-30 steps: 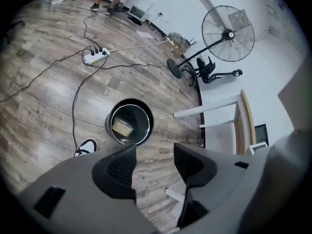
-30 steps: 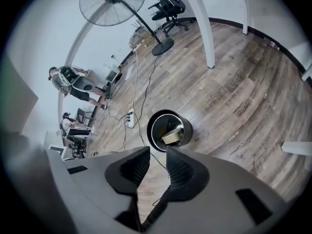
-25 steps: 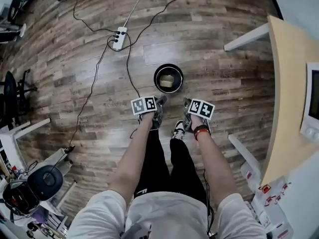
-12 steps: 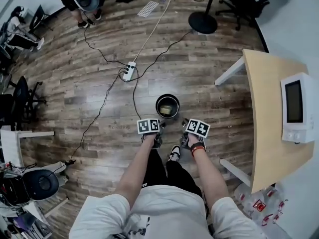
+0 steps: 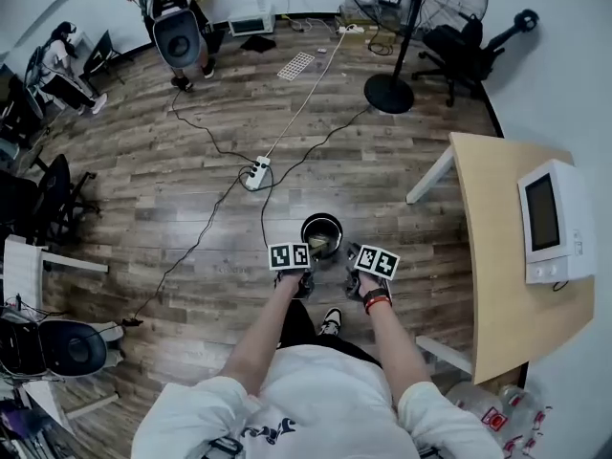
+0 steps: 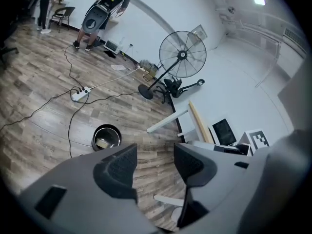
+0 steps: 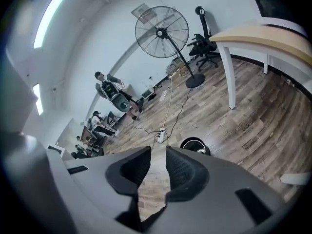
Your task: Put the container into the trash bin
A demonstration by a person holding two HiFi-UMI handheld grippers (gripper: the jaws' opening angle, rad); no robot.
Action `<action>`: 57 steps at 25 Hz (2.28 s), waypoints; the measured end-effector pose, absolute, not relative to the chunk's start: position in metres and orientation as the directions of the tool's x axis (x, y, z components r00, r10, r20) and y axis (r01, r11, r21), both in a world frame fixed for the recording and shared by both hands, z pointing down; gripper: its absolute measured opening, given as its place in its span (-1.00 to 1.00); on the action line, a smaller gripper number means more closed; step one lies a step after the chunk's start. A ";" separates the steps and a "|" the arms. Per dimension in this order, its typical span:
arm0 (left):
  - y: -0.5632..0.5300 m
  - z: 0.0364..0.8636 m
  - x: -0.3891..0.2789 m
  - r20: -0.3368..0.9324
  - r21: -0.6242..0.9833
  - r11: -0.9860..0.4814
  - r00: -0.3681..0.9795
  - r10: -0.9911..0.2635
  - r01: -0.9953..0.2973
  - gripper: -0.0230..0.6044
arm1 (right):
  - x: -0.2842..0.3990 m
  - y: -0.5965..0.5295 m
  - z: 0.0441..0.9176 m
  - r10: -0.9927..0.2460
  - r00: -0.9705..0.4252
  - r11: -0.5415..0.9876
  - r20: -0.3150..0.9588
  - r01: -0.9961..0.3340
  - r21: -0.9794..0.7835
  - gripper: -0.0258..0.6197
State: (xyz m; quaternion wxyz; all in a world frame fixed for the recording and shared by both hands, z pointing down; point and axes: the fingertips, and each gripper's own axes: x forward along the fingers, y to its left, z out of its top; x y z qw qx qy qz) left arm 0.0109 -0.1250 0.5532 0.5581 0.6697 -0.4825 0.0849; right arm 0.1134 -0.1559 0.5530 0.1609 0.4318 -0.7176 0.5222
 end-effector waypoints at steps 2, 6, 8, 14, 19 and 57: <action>-0.122 0.537 0.012 0.641 0.658 0.060 0.517 -0.567 -0.751 -0.13 | 0.114 -0.150 0.540 -0.461 -0.586 0.089 0.666 -0.778 -0.622 -0.59; -0.110 0.516 0.009 0.646 0.616 0.024 0.488 -0.588 -0.787 -0.13 | 0.123 -0.142 0.515 -0.496 -0.582 0.129 0.644 -0.783 -0.609 -0.59; -0.103 0.507 0.005 0.646 0.595 0.013 0.469 -0.602 -0.804 -0.13 | 0.131 -0.140 0.502 -0.523 -0.572 0.150 0.632 -0.792 -0.592 -0.59; -0.099 0.477 -0.012 0.609 0.554 -0.020 0.422 -0.672 -0.832 -0.15 | 0.143 -0.140 0.468 -0.586 -0.567 0.182 0.579 -0.788 -0.588 -0.59; -0.109 0.449 -0.012 0.572 0.506 -0.061 0.388 -0.723 -0.860 -0.15 | 0.150 -0.145 0.443 -0.629 -0.556 0.244 0.543 -0.804 -0.542 -0.59; -0.110 0.238 -0.015 0.173 0.143 -0.188 0.211 -0.962 -0.972 -0.79 | 0.163 -0.154 0.235 -0.849 -0.503 0.475 0.159 -0.860 -0.187 -0.87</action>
